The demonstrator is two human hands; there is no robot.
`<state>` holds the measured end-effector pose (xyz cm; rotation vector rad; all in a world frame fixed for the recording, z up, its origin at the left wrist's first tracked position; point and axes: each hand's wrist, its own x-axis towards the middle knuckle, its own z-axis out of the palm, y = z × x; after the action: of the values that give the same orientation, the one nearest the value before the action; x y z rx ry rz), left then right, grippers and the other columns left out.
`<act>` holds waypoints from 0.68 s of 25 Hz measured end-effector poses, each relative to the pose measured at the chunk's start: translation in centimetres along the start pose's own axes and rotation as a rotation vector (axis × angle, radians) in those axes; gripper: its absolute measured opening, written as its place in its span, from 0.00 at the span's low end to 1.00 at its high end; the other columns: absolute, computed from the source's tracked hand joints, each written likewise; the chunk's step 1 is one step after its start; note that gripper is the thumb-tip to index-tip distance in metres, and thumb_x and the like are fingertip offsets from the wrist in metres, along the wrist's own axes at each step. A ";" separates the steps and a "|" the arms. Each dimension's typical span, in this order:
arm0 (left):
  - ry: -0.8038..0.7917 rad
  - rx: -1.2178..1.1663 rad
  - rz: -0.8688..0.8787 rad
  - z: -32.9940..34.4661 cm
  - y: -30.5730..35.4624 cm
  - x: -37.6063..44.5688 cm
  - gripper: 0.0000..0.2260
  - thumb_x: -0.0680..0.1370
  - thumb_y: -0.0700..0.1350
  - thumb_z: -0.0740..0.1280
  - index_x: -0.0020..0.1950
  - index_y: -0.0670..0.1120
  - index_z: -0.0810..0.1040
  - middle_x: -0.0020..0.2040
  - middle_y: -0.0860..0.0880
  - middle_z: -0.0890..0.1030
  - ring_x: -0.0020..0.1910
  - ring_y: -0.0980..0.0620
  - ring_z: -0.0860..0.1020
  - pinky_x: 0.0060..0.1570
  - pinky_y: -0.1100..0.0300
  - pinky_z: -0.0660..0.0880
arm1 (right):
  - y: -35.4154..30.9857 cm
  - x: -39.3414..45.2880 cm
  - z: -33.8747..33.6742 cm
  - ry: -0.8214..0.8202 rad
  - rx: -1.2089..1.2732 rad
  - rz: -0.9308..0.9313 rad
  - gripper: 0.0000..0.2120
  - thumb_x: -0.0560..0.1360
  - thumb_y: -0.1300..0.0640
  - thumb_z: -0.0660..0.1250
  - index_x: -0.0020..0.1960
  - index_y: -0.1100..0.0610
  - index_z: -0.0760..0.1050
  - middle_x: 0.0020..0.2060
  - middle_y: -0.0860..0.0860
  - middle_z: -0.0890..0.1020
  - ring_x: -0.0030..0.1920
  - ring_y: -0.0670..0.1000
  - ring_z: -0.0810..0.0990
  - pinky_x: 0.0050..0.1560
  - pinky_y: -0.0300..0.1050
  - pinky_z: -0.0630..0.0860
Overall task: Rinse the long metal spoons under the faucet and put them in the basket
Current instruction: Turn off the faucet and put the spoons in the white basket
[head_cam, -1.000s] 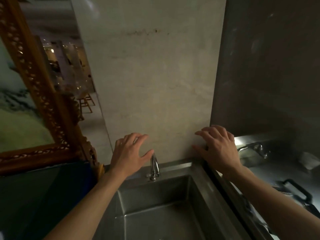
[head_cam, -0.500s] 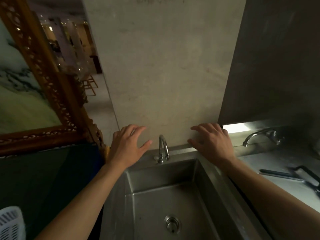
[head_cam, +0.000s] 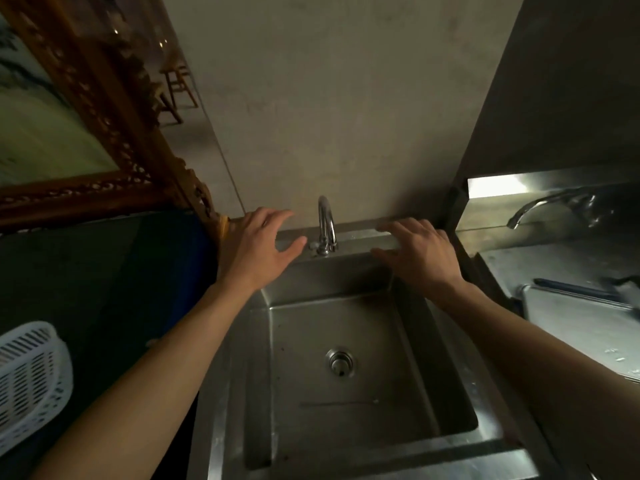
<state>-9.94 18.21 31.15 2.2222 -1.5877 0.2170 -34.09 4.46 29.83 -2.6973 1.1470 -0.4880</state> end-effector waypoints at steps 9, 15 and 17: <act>-0.066 -0.055 -0.074 4.4 0.7 -2.1 0.21 0.74 0.58 0.66 0.64 0.52 0.74 0.59 0.50 0.75 0.60 0.48 0.72 0.56 0.50 0.68 | 3.4 -0.2 4.8 -0.151 0.063 0.014 0.21 0.76 0.39 0.62 0.66 0.45 0.71 0.62 0.50 0.77 0.63 0.56 0.73 0.60 0.57 0.71; -0.163 -0.111 -0.113 8.0 -0.7 -3.9 0.21 0.75 0.56 0.67 0.64 0.48 0.75 0.58 0.48 0.77 0.59 0.47 0.74 0.56 0.48 0.72 | 3.6 -1.0 7.6 -0.232 0.065 0.039 0.21 0.76 0.41 0.64 0.66 0.47 0.72 0.62 0.51 0.77 0.61 0.56 0.74 0.58 0.55 0.71; -0.199 -0.117 -0.124 9.0 -1.1 -4.8 0.20 0.75 0.56 0.67 0.64 0.49 0.75 0.58 0.48 0.77 0.59 0.48 0.74 0.57 0.49 0.71 | 3.5 -1.6 8.6 -0.260 0.063 0.055 0.21 0.76 0.42 0.65 0.66 0.48 0.73 0.62 0.52 0.78 0.62 0.56 0.74 0.59 0.54 0.70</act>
<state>-11.52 19.05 20.99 2.2992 -1.5101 -0.1326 -34.36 3.45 20.46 -2.5729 1.1092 -0.1550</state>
